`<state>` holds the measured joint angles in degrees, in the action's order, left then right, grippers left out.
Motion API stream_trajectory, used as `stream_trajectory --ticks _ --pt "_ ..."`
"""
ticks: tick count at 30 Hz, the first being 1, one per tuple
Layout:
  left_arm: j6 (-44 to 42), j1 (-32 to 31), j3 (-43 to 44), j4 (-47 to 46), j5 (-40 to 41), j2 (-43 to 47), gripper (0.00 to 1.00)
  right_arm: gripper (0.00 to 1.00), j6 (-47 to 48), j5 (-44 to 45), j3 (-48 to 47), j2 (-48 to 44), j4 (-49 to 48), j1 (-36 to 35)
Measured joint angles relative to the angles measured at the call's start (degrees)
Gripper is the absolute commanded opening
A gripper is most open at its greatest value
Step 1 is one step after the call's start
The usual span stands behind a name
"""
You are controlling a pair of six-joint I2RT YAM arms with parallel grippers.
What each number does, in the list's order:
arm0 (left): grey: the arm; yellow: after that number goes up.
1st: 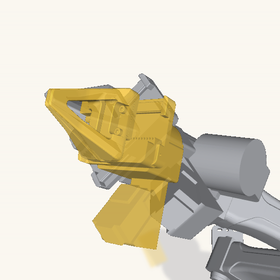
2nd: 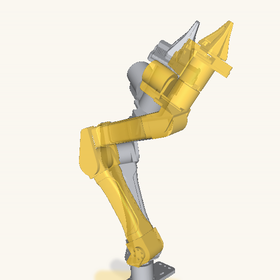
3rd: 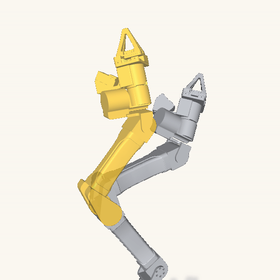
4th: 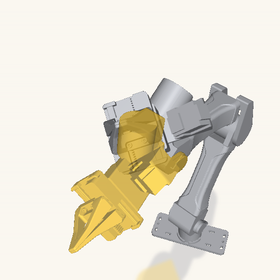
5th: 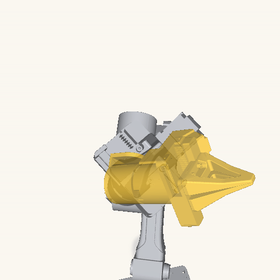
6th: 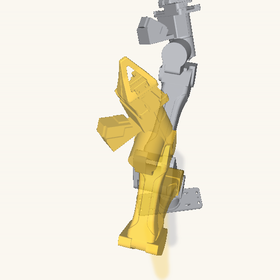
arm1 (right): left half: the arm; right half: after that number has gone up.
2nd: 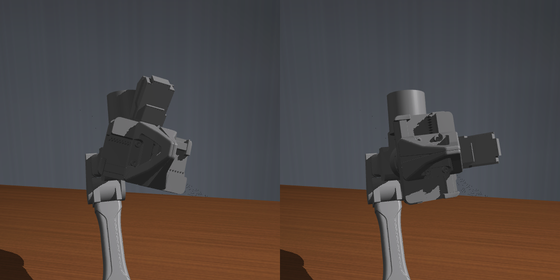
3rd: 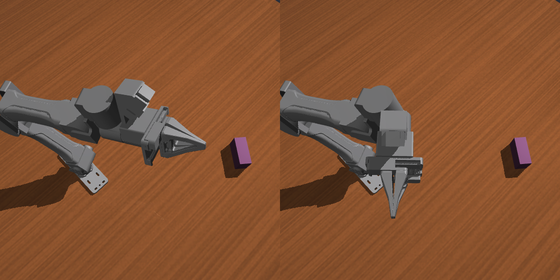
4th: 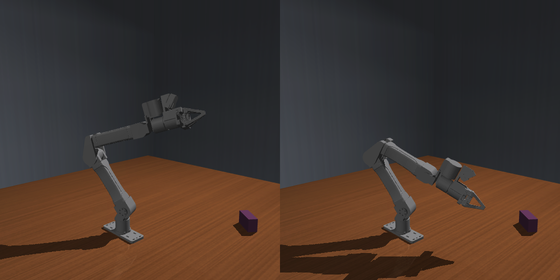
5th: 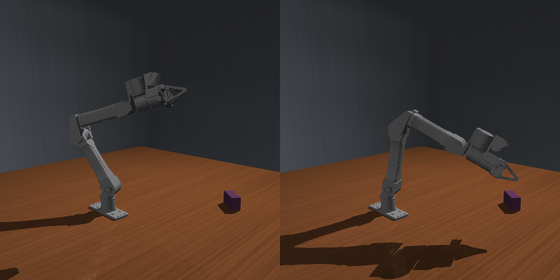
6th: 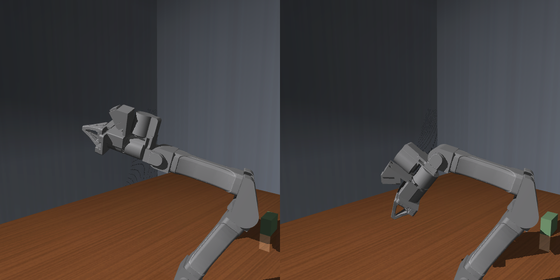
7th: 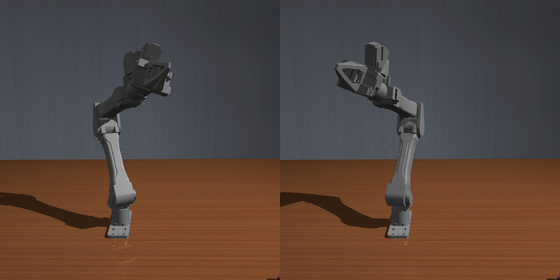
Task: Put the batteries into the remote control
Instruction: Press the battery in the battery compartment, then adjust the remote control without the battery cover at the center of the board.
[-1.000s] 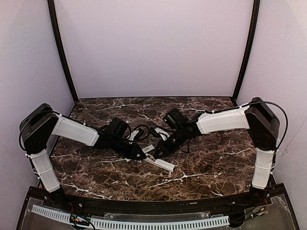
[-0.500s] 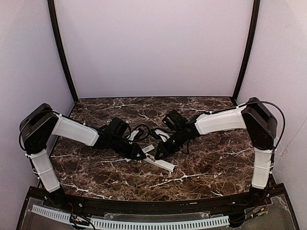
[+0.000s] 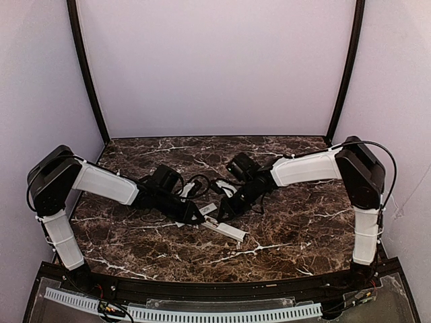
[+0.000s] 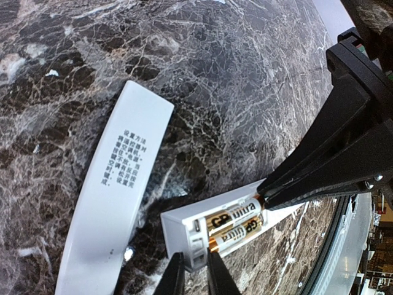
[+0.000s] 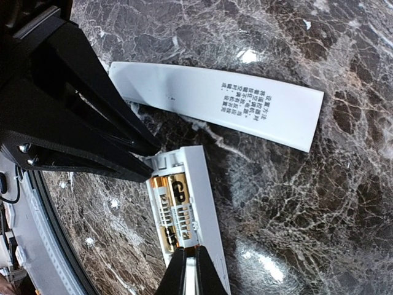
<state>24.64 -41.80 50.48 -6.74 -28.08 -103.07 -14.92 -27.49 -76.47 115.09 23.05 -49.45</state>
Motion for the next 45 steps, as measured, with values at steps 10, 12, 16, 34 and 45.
stream_trajectory --ticks 10,12,16,34,45 --pt "0.0 0.0 0.0 0.0 0.0 0.0 0.13 0.04 2.1 0.4 -2.5 2.1 0.5 -0.3" --pt "0.0 0.1 0.0 0.0 0.0 0.0 0.13 0.04 2.6 0.9 -3.1 2.5 0.7 -0.5" --pt "0.0 0.1 0.0 0.0 0.0 0.0 0.13 0.04 3.3 1.4 -3.4 2.6 1.2 -0.7" --pt "-1.1 0.9 0.6 0.7 2.6 2.8 0.37 0.50 4.2 5.5 4.4 -7.1 -0.6 1.0" --pt "-4.0 -0.2 5.2 4.5 3.8 2.6 0.25 0.44 1.0 2.9 16.3 -17.0 -3.9 1.3"
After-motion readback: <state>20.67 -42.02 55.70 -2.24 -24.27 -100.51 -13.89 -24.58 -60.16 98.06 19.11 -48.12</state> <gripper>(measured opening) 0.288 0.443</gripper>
